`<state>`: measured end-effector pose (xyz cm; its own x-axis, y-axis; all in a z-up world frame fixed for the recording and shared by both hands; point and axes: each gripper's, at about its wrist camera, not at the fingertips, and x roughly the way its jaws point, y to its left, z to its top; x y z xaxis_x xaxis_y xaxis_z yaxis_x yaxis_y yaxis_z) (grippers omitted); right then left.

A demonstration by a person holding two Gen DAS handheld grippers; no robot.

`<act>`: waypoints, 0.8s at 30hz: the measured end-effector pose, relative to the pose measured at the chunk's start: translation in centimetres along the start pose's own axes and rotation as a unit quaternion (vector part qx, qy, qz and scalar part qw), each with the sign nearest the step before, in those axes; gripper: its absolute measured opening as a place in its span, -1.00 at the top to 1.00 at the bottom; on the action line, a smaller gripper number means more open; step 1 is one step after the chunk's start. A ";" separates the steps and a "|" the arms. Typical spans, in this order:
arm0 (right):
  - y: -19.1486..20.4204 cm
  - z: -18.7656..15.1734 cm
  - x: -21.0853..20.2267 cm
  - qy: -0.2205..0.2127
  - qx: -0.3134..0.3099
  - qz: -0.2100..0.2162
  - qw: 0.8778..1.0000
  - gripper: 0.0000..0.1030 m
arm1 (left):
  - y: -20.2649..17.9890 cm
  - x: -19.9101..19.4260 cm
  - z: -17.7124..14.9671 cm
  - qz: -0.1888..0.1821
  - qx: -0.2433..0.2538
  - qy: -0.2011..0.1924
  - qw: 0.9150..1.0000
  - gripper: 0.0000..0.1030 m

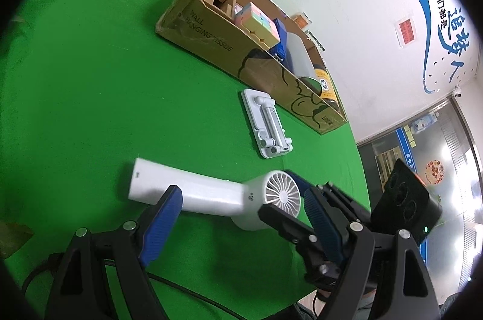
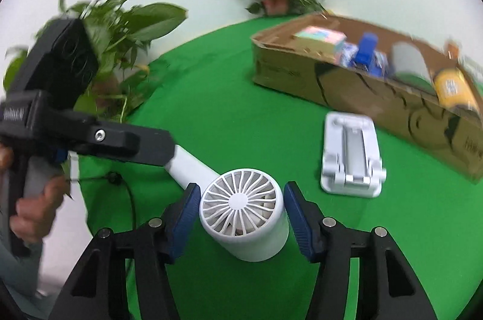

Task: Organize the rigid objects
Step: 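Move both tools to the white fan and close the right tool on it, then grip the fan handle with the left tool while the right tool holds the fan head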

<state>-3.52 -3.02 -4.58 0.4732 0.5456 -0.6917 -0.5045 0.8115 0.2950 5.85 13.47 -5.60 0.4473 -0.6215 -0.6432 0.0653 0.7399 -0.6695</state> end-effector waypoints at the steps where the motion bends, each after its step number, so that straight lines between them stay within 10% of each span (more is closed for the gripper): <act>1: -0.6 -0.2 -0.2 0.005 0.026 0.007 1.000 -0.06 | 0.0 0.2 0.1 -0.003 0.000 0.001 1.000 -0.60; 5: -3.8 -1.4 -1.9 0.014 0.158 0.011 0.987 -0.07 | -0.9 1.1 0.3 -0.011 0.013 0.012 1.000 -0.60; 13: -11.9 -5.9 -5.5 0.006 0.399 -0.024 0.917 -0.34 | -3.7 4.4 0.4 -0.041 0.038 0.048 0.997 -0.60; 20: -9.6 -4.3 -8.8 -0.025 0.197 -0.050 0.979 -0.54 | -5.9 7.4 -0.3 -0.052 0.048 0.086 0.994 -0.60; 24: -7.1 -4.8 -7.8 0.006 0.154 -0.032 0.988 -0.55 | -6.0 8.4 -0.3 -0.057 0.035 0.094 0.993 -0.60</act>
<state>-7.08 -14.07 -4.44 0.4883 0.4896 -0.7224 -0.2297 0.8707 0.4349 8.94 3.78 -7.08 0.2598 -0.7340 -0.6275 0.1713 0.6745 -0.7181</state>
